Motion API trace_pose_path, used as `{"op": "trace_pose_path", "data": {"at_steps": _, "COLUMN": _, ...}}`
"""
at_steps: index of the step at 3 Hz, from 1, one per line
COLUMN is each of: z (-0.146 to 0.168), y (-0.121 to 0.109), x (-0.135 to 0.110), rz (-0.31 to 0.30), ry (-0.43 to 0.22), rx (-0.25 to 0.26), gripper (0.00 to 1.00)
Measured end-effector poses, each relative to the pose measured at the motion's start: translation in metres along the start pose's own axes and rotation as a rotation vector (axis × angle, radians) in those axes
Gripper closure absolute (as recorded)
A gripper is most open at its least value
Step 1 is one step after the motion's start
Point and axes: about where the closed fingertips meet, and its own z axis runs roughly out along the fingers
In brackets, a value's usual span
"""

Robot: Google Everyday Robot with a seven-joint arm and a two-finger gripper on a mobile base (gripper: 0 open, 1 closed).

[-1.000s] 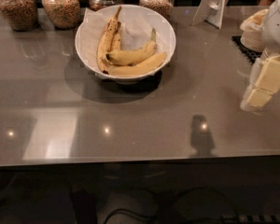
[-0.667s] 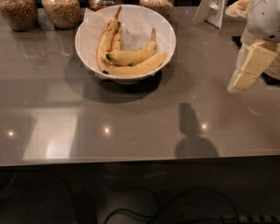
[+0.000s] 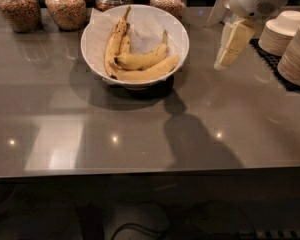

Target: Pick banana from white bowl

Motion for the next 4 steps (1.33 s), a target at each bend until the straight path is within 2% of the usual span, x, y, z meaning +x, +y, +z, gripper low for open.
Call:
{"op": "trace_pose_path", "data": {"at_steps": 1, "z": 0.029, "y": -0.027, "x": -0.029, "rz": -0.056, "ry": -0.067, "rx": -0.017, "gripper": 0.0}}
{"op": "trace_pose_path", "data": {"at_steps": 2, "z": 0.056, "y": -0.045, "x": -0.062, "rz": -0.084, "ry": -0.164, "rx": -0.03, "gripper": 0.0}}
{"op": "trace_pose_path", "data": {"at_steps": 3, "z": 0.056, "y": -0.045, "x": -0.062, "rz": -0.084, "ry": -0.164, "rx": -0.03, "gripper": 0.0}}
{"op": "trace_pose_path", "data": {"at_steps": 4, "z": 0.071, "y": -0.054, "x": -0.063, "rz": -0.143, "ry": -0.177, "rx": -0.044, "gripper": 0.0}}
